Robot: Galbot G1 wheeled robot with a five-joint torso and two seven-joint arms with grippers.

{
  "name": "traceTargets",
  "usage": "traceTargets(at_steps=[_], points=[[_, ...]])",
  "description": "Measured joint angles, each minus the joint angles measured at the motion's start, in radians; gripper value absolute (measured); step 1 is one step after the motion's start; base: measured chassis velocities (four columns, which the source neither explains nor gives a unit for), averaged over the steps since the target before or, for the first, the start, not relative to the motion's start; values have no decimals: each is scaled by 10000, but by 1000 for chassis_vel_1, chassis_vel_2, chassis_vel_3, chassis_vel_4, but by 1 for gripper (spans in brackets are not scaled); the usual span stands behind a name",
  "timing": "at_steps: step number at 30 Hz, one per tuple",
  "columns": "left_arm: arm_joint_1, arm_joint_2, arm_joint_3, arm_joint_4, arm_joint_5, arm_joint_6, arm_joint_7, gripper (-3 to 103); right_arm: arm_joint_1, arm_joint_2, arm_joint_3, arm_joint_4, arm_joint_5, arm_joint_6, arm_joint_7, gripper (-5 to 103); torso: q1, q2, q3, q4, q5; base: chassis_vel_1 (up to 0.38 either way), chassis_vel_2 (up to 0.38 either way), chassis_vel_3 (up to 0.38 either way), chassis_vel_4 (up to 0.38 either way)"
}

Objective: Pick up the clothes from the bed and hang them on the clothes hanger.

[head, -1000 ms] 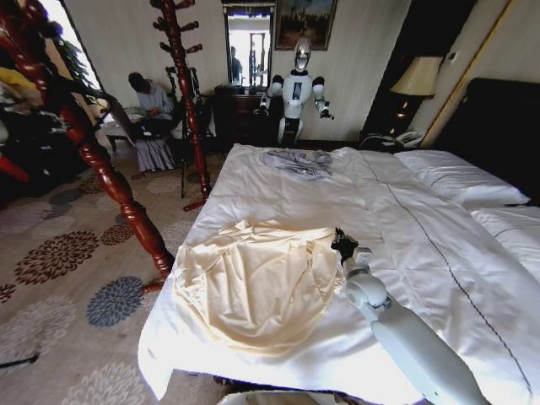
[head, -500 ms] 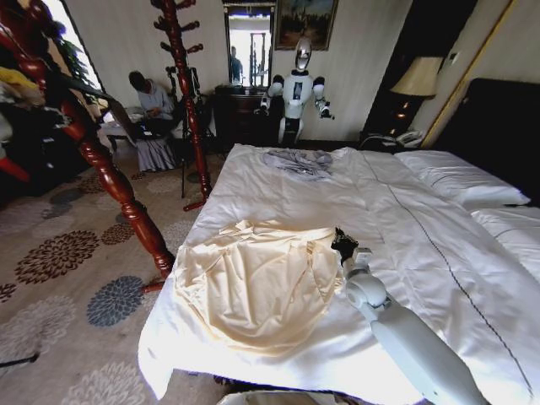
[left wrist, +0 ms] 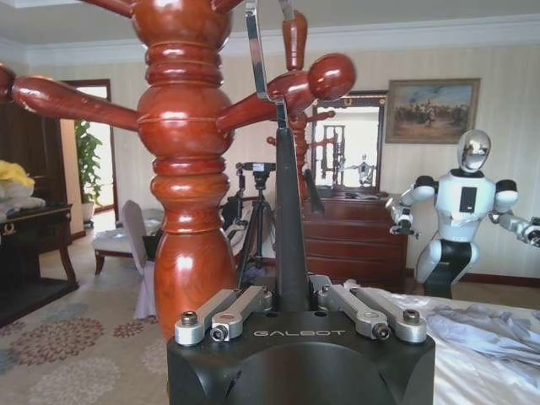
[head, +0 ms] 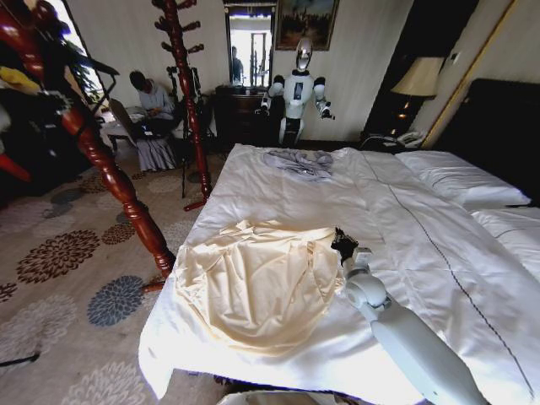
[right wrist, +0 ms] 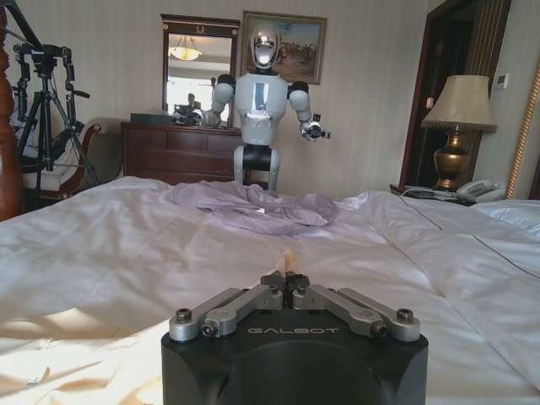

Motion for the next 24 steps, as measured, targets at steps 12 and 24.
traceTargets(at_steps=[12,24], points=[[586,-44,-286,-1040,274,-64,72,17,-52,-100,44,25,53,-3,45,1,0,0,0,-4,4,0,0,0,0],[3612,-320,-1780,-1933,1388,-517,1236,17,-63,-90,128,-28,86,-9,92,1,1,1,0,-5,0,0,0,0,0]])
